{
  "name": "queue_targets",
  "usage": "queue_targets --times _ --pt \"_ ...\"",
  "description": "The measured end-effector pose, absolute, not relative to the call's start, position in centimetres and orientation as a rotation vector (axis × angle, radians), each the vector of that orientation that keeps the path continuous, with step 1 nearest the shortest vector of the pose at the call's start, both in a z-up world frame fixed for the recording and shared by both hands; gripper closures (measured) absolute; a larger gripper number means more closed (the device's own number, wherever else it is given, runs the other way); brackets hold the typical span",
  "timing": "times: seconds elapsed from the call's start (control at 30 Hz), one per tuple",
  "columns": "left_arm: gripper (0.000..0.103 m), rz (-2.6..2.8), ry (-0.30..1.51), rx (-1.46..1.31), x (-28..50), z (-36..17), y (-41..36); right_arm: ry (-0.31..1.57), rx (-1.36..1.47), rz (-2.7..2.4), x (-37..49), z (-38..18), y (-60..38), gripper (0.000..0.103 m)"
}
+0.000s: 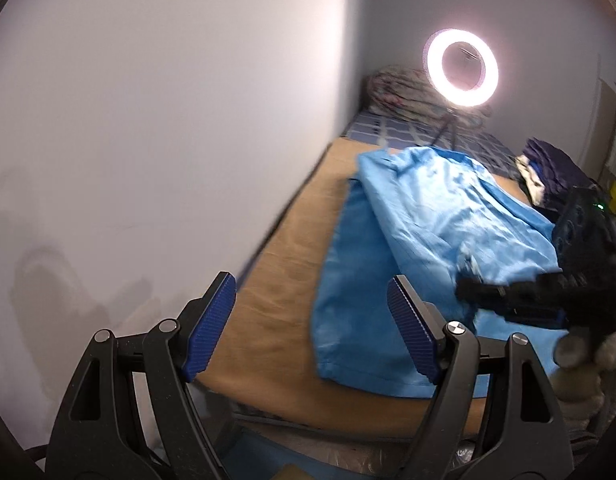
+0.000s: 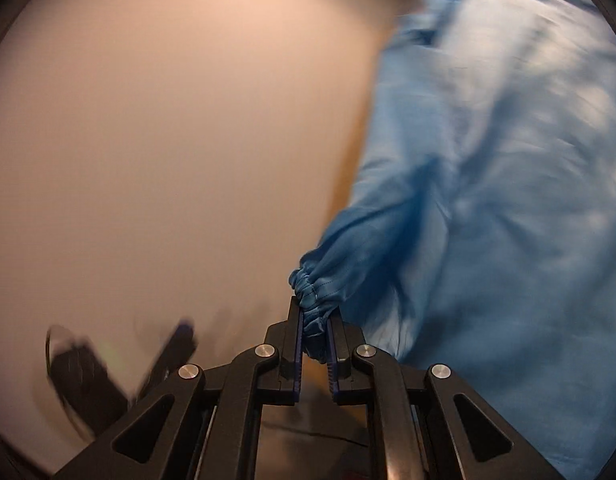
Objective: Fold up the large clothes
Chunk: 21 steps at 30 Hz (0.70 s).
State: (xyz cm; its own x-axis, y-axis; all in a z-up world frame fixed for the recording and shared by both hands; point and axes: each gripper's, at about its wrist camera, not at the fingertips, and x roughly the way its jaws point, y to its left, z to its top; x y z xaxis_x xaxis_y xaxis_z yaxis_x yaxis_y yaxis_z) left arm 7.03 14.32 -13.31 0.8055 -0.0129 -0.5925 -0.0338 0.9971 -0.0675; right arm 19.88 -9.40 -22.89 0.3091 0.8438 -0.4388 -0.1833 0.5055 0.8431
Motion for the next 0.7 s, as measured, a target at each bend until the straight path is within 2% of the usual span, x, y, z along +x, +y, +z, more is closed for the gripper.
queue_targets --times 0.07,0.1,0.17,0.2,0.3,0.4,0.7 --pt "0.022 0.022 0.651 -0.102 7.2 -13.6 15.4 1.082 0.648 0.870 20.4 -22.6 -7.5 0.094" --pt "0.022 0.022 0.655 -0.109 7.3 -13.7 15.7 1.090 0.573 0.883 20.1 -22.3 -6.9 0.090" --pt "0.022 0.000 0.670 -0.125 7.5 -14.3 16.1 1.131 0.438 0.908 19.5 -21.9 -6.2 0.076" --pt "0.022 -0.011 0.677 -0.129 7.6 -14.5 16.1 1.152 0.408 0.917 19.4 -21.8 -6.2 0.062" --pt "0.022 -0.058 0.715 -0.156 8.4 -15.5 15.7 1.149 0.337 0.897 19.7 -21.2 -7.3 0.057" --pt "0.022 -0.124 0.758 -0.198 9.8 -16.8 14.9 1.138 0.344 0.860 21.0 -20.1 -9.6 0.045" --pt "0.022 -0.325 0.859 -0.284 11.3 -18.9 11.5 1.142 0.372 0.602 32.6 -20.9 -13.1 0.046"
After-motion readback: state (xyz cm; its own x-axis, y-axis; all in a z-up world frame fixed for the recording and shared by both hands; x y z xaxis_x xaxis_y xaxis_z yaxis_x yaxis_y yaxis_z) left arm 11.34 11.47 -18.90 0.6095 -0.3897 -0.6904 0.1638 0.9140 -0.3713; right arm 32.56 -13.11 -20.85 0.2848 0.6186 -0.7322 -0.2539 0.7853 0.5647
